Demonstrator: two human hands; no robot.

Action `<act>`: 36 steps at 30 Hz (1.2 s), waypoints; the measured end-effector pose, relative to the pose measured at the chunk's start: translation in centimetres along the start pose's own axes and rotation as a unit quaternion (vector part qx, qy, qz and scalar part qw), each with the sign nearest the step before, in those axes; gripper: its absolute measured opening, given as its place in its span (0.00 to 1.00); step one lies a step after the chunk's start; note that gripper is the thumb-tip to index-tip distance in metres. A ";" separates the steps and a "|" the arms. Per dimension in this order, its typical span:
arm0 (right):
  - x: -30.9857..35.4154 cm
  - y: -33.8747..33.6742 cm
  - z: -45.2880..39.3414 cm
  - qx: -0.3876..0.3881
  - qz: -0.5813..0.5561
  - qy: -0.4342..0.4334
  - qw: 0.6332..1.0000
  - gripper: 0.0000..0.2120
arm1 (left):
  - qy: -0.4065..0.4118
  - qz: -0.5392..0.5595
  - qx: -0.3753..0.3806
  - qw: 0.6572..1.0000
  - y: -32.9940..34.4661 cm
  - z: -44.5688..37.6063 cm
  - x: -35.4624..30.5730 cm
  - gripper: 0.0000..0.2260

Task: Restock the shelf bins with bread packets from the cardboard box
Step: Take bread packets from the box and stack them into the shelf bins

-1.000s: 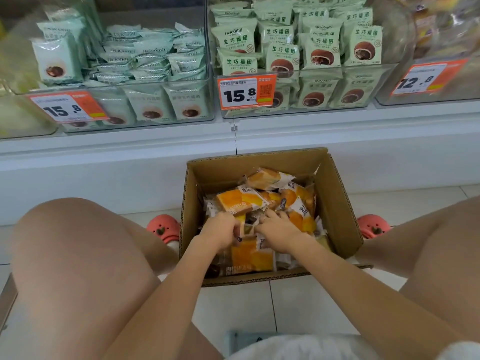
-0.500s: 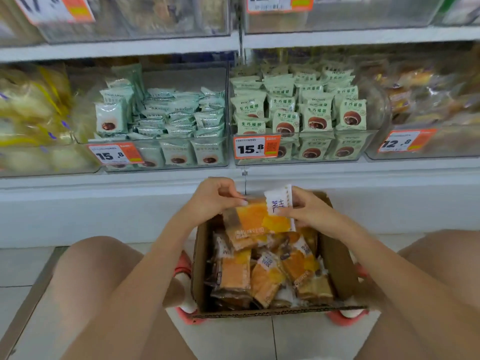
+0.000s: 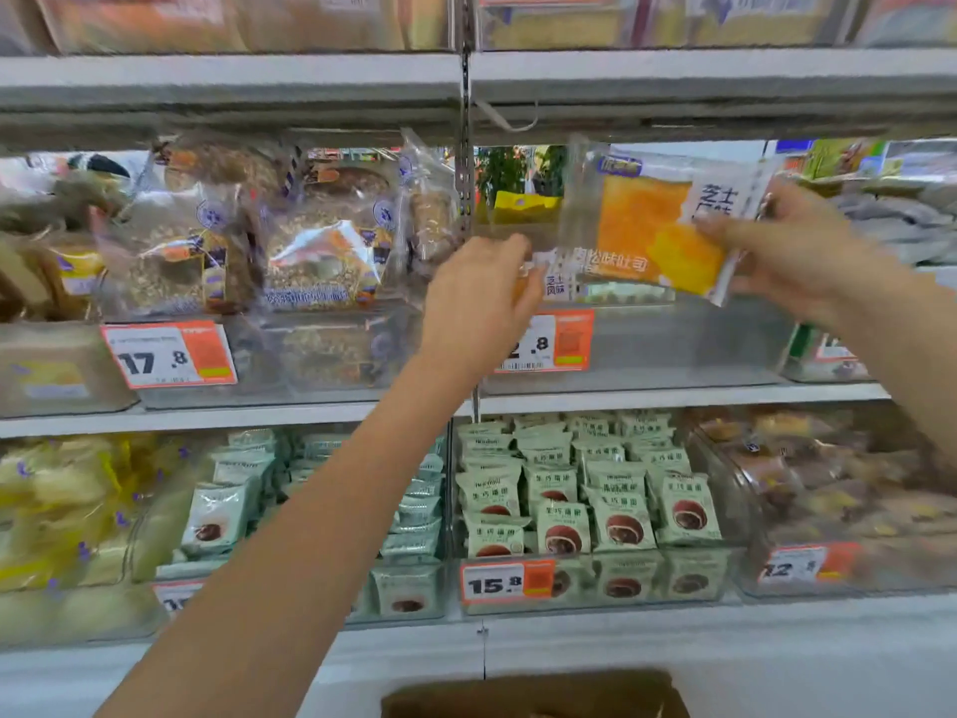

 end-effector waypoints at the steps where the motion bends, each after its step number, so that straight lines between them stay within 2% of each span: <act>1: -0.2 -0.2 -2.1 0.001 0.012 0.010 1.000 0.24 | 0.030 -0.047 0.016 0.998 2.1 -0.8 -0.7 0.14; 2: -0.9 -0.3 -4.2 0.002 0.028 0.023 0.999 0.21 | 0.042 -0.098 0.032 0.994 4.2 -1.3 -0.9 0.16; 4: -3.1 0.2 -7.9 0.018 0.075 0.057 0.995 0.15 | 0.036 -0.156 0.001 0.987 6.1 -1.5 -0.5 0.20; 8: -9.2 3.2 -12.9 0.086 0.119 0.146 0.978 0.14 | 0.039 -0.168 -0.132 0.976 5.5 -0.7 -0.2 0.21; 10: -11.1 4.9 -14.2 0.122 0.152 0.176 0.965 0.10 | 0.049 -0.167 -0.154 0.973 5.3 -0.6 -0.4 0.21; 12: -12.3 5.9 -15.3 0.149 0.203 0.204 0.946 0.10 | 0.045 -0.167 -0.166 0.971 5.1 -0.6 -0.6 0.21; 14: -13.1 6.6 -15.9 0.160 0.250 0.228 0.927 0.12 | 0.043 -0.158 -0.170 0.972 5.3 -0.5 -0.5 0.20; 17: -13.6 7.4 -16.6 0.122 0.305 0.247 0.912 0.10 | 0.045 -0.145 -0.178 0.972 5.3 -0.4 -0.2 0.20; 19: -14.0 7.8 -17.3 0.101 0.307 0.245 0.914 0.11 | 0.047 -0.138 -0.175 0.974 5.2 -0.4 -0.2 0.19; 21: -14.3 7.9 -17.4 0.093 0.307 0.256 0.912 0.08 | 0.049 -0.136 -0.164 0.976 5.3 -0.4 -0.3 0.19; 24: -14.6 7.4 -17.3 0.083 0.288 0.276 0.913 0.13 | 0.045 -0.136 -0.149 0.978 5.3 -0.7 -0.4 0.19; 27: -13.7 6.9 -16.4 0.075 0.267 0.291 0.916 0.11 | 0.057 -0.142 -0.129 0.980 5.2 -0.6 -0.5 0.19; 28: -13.0 6.5 -16.0 0.061 0.247 0.283 0.925 0.12 | 0.069 -0.142 -0.120 0.980 5.3 -0.5 -0.6 0.20; 29: -11.9 5.8 -15.7 0.037 0.232 0.263 0.936 0.18 | 0.086 -0.144 -0.111 0.980 5.4 -0.4 -0.9 0.21; 30: -10.4 4.7 -15.3 -0.009 0.229 0.222 0.948 0.25 | 0.102 -0.150 -0.099 0.978 5.6 -0.3 -1.1 0.21; 31: -8.3 3.6 -14.4 -0.061 0.241 0.153 0.956 0.28 | 0.116 -0.164 -0.092 0.975 5.7 -0.1 -1.4 0.19; 34: -1.4 2.6 -7.5 -0.169 0.278 -0.109 0.939 0.15 | 0.141 -0.225 -0.086 0.960 6.3 1.9 -2.5 0.07; 36: 0.1 3.3 -1.2 -0.188 0.281 -0.215 0.916 0.14 | 0.162 -0.223 -0.093 0.957 6.5 4.8 -3.6 0.12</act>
Point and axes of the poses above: each hand's wrist, its own z-axis away from the middle knuckle, its own y-axis out of the palm, x = y × z, the point moved 10 cm from there along -z, towards the middle knuckle, and after that the axes turned 11 degrees about x, right-handed, at the moved point
